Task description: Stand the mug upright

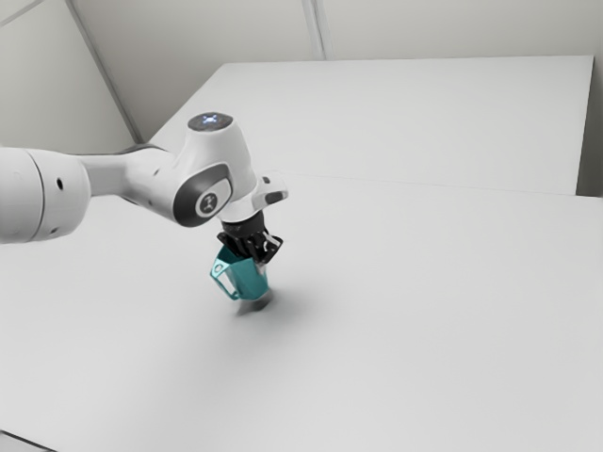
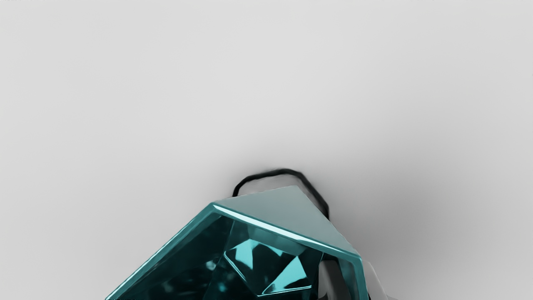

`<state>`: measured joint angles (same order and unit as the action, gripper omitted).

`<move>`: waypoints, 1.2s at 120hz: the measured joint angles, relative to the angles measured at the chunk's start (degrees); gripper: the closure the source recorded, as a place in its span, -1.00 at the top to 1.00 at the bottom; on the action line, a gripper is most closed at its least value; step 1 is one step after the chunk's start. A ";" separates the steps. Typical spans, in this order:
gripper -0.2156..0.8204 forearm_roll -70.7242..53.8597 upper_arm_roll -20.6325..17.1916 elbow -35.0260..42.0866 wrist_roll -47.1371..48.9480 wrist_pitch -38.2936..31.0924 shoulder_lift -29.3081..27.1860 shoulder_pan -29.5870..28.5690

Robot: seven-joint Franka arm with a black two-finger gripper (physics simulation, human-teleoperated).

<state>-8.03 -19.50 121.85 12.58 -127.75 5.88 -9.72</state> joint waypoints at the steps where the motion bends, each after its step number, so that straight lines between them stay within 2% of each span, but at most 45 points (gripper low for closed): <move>1: -0.92 0.00 0.00 0.02 0.08 -0.12 0.08 0.02; 48: -0.91 -0.05 0.09 2.58 3.12 -4.84 1.50 -0.70; 54: -0.83 0.12 0.08 2.76 3.28 -5.17 1.55 -0.68; 75: -0.10 0.52 0.08 3.09 3.69 -5.85 1.15 -0.68; 90: 0.20 0.60 -0.09 3.05 3.90 -5.48 -0.54 -0.76; 112: 0.42 0.64 -0.92 1.73 4.09 -1.28 -5.58 -0.67; 144: 0.54 5.99 -0.82 -7.94 2.51 12.11 -9.09 0.19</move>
<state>-2.04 -20.32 113.91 15.09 -115.64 -3.20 -9.53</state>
